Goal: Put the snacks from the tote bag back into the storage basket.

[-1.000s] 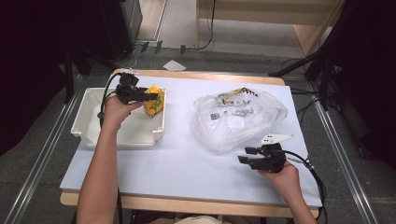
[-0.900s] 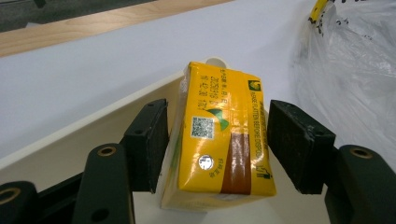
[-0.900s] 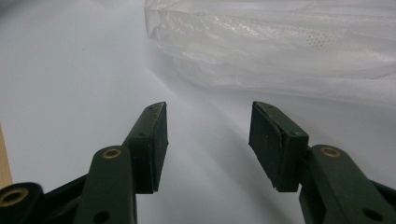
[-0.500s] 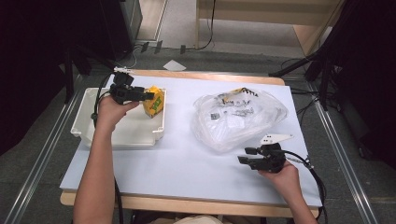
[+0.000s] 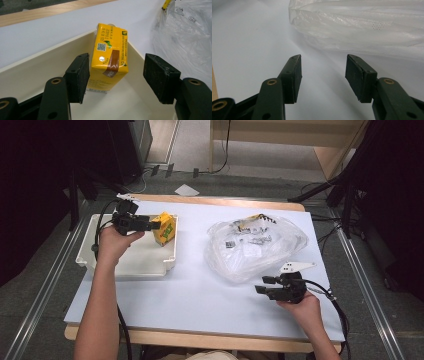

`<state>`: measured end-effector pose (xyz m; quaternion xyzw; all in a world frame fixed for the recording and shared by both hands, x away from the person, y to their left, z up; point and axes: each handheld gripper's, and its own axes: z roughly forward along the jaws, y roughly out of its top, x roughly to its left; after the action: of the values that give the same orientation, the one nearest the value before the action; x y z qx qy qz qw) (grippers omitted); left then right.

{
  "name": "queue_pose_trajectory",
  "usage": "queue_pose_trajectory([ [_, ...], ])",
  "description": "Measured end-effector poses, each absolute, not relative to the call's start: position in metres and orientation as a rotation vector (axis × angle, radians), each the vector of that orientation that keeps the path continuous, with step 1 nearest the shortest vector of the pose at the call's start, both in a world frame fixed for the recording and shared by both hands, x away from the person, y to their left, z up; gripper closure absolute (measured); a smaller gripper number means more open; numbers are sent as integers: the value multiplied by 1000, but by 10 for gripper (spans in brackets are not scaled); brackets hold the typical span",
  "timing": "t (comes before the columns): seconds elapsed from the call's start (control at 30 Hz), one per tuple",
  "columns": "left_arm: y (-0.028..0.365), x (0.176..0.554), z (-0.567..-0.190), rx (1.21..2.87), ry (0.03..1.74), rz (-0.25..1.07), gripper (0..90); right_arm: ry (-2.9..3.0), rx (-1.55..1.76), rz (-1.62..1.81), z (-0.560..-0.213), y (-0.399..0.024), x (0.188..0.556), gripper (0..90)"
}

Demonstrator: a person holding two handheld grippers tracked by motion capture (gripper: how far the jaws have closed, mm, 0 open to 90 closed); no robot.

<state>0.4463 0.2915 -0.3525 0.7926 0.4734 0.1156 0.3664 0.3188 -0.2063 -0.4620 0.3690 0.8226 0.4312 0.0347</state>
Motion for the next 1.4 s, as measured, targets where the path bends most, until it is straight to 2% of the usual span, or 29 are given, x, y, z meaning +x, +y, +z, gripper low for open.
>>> queue_pose_trajectory([
  [0.13, 295, 437, -352, 2065, 1228, 291, 410, 2522, 1137, 1332, -461, -208, 320, 482],
  [0.43, 297, 425, -358, 2065, 1217, 292, 541, 2515, 1130, 1340, -460, -208, 321, 483],
  [0.6, 295, 420, -362, 2029, 1179, 240, 761, 2513, 1130, 1333, -460, -209, 321, 482],
  [0.73, 290, 420, -367, 2055, 1182, 242, 823, 2508, 1136, 1339, -459, -209, 321, 475],
  [0.8, 288, 419, -370, 2030, 1147, 244, 900, 2508, 1138, 1337, -459, -209, 321, 473],
  [1.4, 278, 428, -401, 2039, 1137, 243, 900, 2511, 1138, 1340, -460, -208, 321, 471],
])
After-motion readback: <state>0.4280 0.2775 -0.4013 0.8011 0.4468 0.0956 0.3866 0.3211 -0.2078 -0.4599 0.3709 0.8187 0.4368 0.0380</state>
